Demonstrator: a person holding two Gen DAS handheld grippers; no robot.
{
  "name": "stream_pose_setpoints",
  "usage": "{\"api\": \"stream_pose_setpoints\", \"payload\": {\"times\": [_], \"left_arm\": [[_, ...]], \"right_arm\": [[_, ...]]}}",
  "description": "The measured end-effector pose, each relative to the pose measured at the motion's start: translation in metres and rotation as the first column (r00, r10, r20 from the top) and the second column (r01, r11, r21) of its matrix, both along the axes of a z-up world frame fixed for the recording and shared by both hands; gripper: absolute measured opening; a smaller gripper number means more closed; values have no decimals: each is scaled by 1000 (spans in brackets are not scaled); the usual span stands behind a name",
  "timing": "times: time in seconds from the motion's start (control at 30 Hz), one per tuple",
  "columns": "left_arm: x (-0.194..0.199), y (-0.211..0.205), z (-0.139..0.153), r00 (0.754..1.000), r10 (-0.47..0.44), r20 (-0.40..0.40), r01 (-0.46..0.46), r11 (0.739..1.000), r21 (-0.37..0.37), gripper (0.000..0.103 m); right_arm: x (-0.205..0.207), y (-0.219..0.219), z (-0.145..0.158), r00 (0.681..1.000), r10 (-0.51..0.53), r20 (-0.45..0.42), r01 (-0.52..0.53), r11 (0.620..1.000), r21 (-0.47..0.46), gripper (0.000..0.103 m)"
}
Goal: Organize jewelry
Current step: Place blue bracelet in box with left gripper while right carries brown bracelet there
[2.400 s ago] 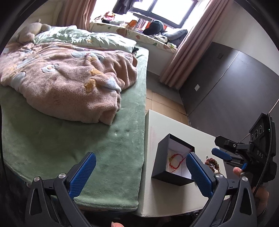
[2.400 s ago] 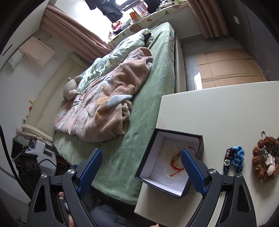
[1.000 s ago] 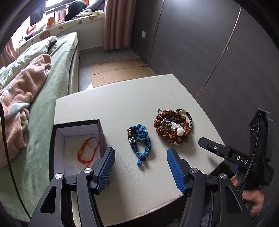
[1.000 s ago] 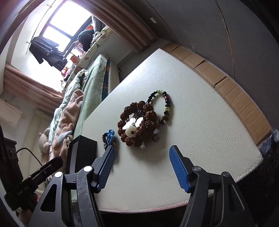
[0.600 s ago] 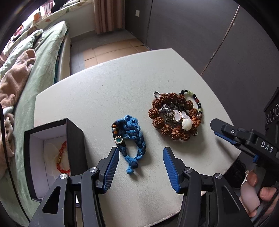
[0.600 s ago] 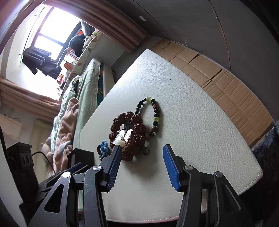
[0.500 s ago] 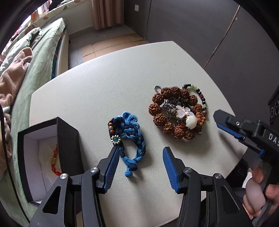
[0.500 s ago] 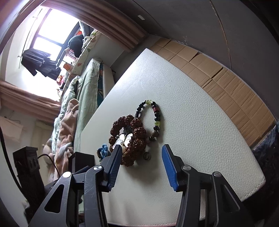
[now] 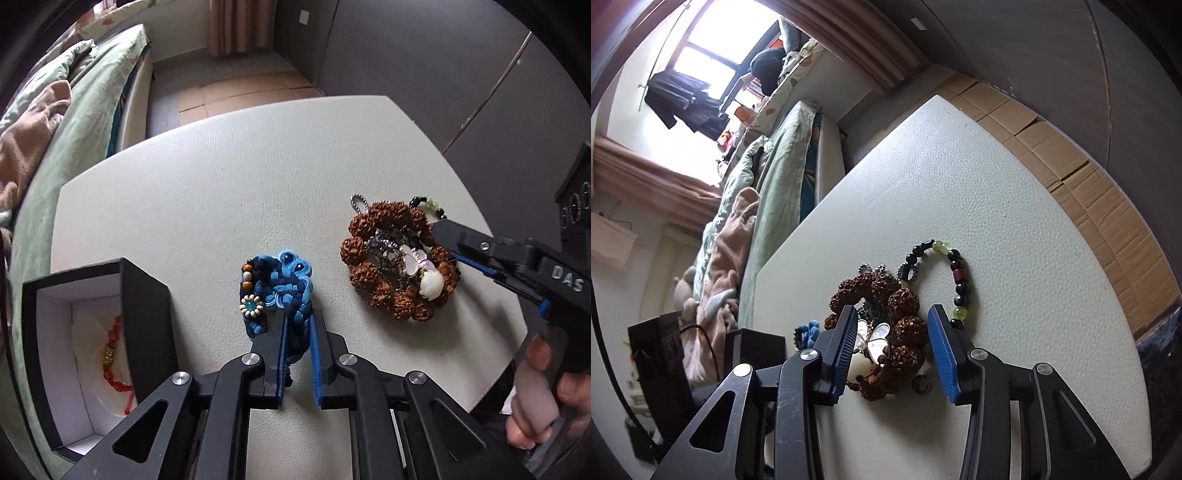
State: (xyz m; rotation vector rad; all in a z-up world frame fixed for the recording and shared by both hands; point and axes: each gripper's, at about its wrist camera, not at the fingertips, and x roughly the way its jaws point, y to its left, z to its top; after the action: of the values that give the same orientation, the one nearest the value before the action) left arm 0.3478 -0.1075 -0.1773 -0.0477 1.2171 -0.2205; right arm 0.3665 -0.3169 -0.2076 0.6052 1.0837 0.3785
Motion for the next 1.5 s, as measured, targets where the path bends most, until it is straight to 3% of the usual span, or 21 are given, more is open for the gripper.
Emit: {"api": "stream_pose_setpoints", "payload": {"times": [0.17,0.27,0.33,0.43,0.7,1.13,1.23,1.3,1.37,1.5], "left_arm": [[-4,18,27,998,33,58,-30,999,-41,11],[-9,29,42,994,62,86,-56,996,-75,11],[-12,38,49,992,81,95,-71,992,-103,11],[-20,48,62,987,106,122,-90,988,-129,11],[-45,86,86,965,215,152,-179,958,-223,11],[-61,128,98,939,299,172,-262,943,-206,12],[-57,138,88,940,324,103,-298,932,-208,25],[-59,146,87,935,339,106,-308,922,-234,67],[-65,153,91,924,357,137,-318,916,-245,88],[-74,169,97,909,387,156,-341,904,-259,88]], "right_arm": [[11,9,-4,999,38,-10,-39,998,-46,42],[10,13,-4,999,49,-3,-49,995,-90,36],[10,11,-6,999,45,-11,-46,993,-105,22],[7,7,-7,999,51,-19,-52,997,-63,20],[-14,9,26,993,62,103,-70,995,74,20],[-38,62,88,963,142,228,-174,976,129,20],[-41,73,100,957,156,244,-193,972,136,20],[-43,81,105,954,167,249,-206,969,139,20],[-45,90,109,951,183,249,-223,965,141,20],[-50,112,116,940,224,256,-265,954,141,20]]}}
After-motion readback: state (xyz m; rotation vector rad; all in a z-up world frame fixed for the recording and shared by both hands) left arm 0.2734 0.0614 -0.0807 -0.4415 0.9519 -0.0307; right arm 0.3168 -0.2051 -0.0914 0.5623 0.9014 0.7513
